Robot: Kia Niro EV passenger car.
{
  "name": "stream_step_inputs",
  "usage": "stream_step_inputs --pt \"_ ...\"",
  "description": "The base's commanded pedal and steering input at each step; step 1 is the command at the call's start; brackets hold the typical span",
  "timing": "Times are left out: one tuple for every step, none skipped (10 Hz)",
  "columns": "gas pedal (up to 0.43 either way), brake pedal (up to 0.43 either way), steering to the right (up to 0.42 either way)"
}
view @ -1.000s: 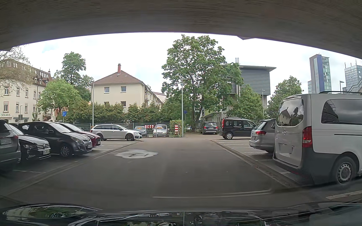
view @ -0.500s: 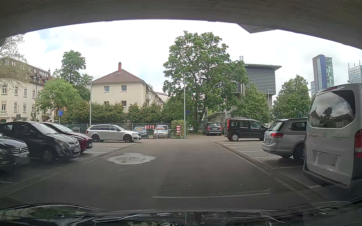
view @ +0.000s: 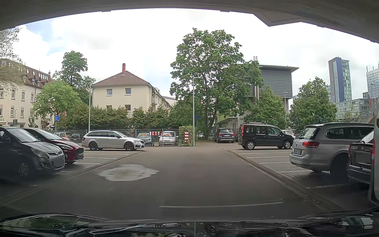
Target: Follow the waypoints while adhering to traffic rules and regulations
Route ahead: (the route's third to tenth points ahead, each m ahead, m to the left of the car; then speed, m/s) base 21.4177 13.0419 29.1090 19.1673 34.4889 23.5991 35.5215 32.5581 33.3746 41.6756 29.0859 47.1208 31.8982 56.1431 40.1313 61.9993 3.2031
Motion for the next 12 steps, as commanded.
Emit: stream_step_inputs --pt "0.008 0.0 -0.002" --pt "0.008 0.0 -0.002" --pt "0.008 0.0 -0.001" --pt "0.008 0.0 0.001" --pt "0.008 0.0 0.003" --pt "0.008 0.0 0.007" --pt "0.008 0.0 0.011" --pt "0.008 0.0 0.017" --pt "0.008 0.0 0.021" --pt "0.0 0.0 0.028" --pt "0.0 0.0 0.033" --pt "0.0 0.0 0.04"
